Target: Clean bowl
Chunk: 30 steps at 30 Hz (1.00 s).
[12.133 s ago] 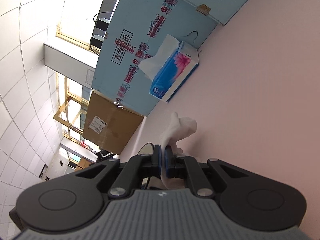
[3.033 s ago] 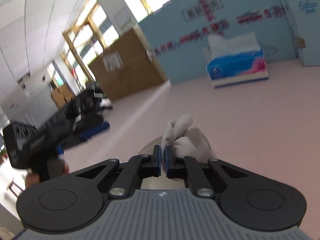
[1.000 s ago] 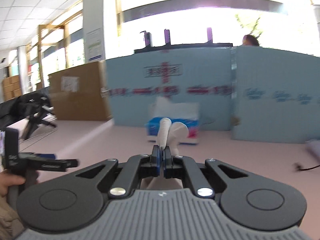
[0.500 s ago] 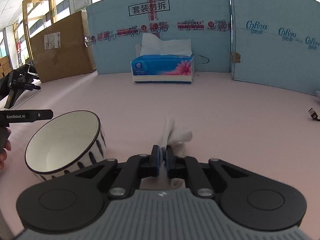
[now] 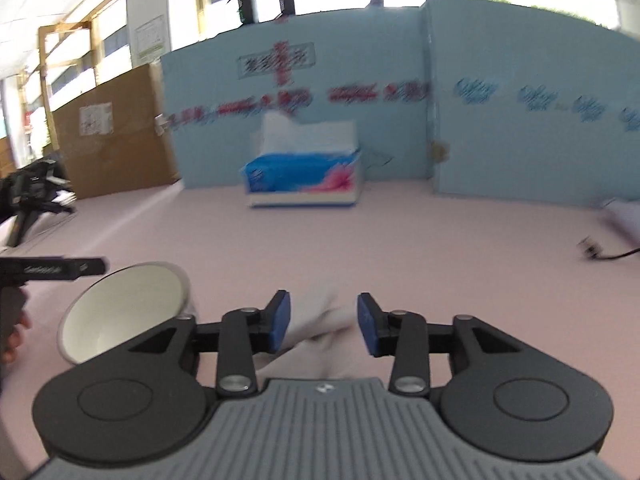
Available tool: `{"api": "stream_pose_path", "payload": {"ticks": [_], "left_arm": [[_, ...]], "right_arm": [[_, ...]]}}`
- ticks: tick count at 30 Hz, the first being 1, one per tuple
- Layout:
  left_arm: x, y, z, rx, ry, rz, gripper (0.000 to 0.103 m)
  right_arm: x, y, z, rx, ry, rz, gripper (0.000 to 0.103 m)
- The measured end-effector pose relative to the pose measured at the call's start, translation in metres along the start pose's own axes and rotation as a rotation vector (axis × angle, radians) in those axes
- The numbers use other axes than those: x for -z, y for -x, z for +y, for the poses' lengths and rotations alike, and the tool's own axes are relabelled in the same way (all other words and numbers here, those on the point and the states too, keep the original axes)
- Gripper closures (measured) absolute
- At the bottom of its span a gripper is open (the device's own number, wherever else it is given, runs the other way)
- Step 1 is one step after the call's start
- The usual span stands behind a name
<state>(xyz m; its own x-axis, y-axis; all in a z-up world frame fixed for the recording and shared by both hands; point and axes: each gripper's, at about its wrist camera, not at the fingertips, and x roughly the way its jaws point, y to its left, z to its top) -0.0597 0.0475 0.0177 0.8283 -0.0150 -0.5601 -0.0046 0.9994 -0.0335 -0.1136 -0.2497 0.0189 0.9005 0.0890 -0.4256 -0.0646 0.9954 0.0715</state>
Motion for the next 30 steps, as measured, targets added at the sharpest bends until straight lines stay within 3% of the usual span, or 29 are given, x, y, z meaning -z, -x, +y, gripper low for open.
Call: {"api": "stream_pose_path", "payload": {"ticks": [4,10,23,27,28,30], "left_arm": [[0.000,-0.008,-0.008,-0.009,-0.026,0.023,0.000],[-0.006,-0.027,-0.014,-0.063,-0.040,0.059,0.000],[-0.017,-0.058,-0.030,-0.029,-0.048,0.104,0.000],[-0.017,-0.060,-0.029,-0.029,-0.038,0.103,0.000],[-0.017,-0.060,-0.029,-0.029,-0.037,0.102,0.000],[-0.016,-0.060,-0.031,-0.037,-0.039,0.099,0.000]], "right_arm": [[-0.001,0.000,-0.013,0.114,-0.011,-0.030,0.045],[0.000,-0.023,-0.038,0.252,-0.076,0.020,0.036],[-0.004,-0.063,-0.054,0.276,-0.115,0.135,0.027],[-0.003,-0.070,-0.055,0.274,-0.121,0.166,0.011],[-0.003,-0.072,-0.055,0.275,-0.117,0.175,0.000],[-0.003,-0.076,-0.052,0.291,-0.098,0.197,0.000]]}}
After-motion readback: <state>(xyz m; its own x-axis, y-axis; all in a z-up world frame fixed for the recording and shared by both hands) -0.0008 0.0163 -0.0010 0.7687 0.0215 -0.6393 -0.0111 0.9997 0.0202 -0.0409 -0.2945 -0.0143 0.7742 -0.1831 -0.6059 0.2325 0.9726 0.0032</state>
